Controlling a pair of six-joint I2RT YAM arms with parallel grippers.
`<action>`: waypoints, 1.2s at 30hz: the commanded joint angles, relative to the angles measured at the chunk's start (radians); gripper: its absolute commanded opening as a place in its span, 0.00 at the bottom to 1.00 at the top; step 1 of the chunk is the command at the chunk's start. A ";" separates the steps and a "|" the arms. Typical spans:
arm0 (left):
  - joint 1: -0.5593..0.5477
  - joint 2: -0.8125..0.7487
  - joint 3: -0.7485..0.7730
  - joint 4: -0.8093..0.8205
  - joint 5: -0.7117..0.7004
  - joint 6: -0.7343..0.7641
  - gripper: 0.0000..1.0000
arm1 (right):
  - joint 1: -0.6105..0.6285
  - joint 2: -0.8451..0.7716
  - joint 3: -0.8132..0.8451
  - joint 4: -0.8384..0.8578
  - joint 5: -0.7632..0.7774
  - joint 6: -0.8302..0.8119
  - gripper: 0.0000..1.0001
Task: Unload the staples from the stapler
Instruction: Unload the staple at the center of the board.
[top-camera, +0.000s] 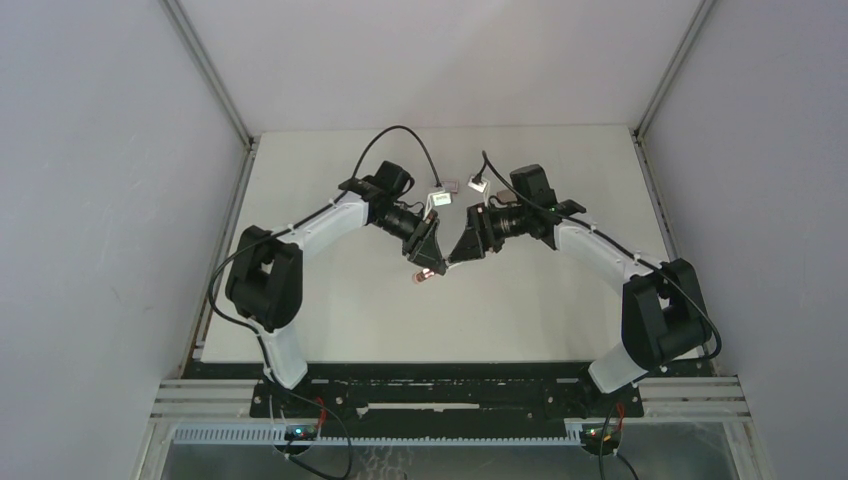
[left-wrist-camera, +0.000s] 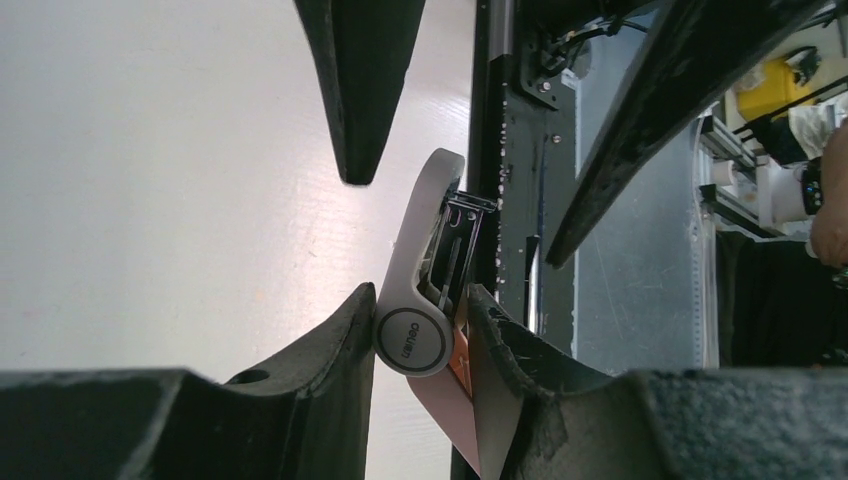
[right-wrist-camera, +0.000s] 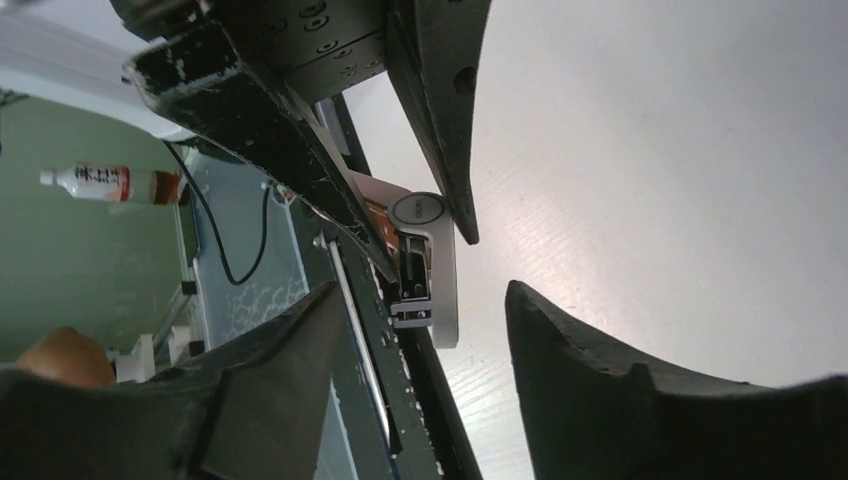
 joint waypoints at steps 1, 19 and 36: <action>0.018 -0.019 0.062 0.042 -0.047 -0.014 0.17 | -0.038 -0.019 0.046 0.033 -0.021 0.013 0.66; 0.029 -0.060 0.006 0.236 -0.612 -0.059 0.17 | -0.195 -0.059 0.059 0.008 0.163 -0.003 0.80; -0.194 -0.051 -0.077 0.373 -1.216 0.067 0.13 | -0.367 -0.091 0.065 0.013 0.338 0.056 0.81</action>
